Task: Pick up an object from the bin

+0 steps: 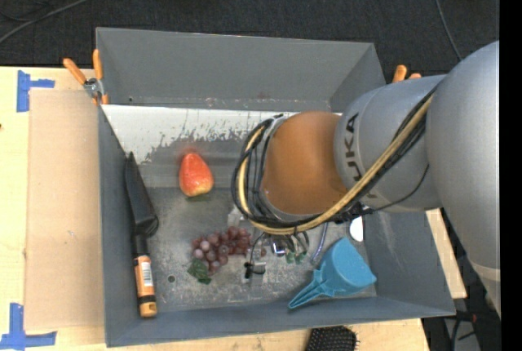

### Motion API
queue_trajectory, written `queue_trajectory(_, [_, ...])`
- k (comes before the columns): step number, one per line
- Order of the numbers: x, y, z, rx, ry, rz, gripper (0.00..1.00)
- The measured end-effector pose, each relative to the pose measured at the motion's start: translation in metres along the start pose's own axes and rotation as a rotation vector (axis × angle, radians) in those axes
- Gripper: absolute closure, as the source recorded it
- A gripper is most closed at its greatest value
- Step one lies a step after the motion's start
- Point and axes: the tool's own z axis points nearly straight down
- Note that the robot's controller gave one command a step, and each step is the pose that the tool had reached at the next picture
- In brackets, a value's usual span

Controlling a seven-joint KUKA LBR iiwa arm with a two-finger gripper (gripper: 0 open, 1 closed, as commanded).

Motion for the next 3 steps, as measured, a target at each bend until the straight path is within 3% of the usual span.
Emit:
queue_trajectory(1, [-0.005,0.02,0.026,0.001,0.003,0.114,0.0])
queue_trajectory(2, [-0.002,0.022,0.027,-0.001,0.0,0.15,0.0])
queue_trajectory(3, [0.031,-0.022,0.037,-0.001,0.002,0.088,1.0])
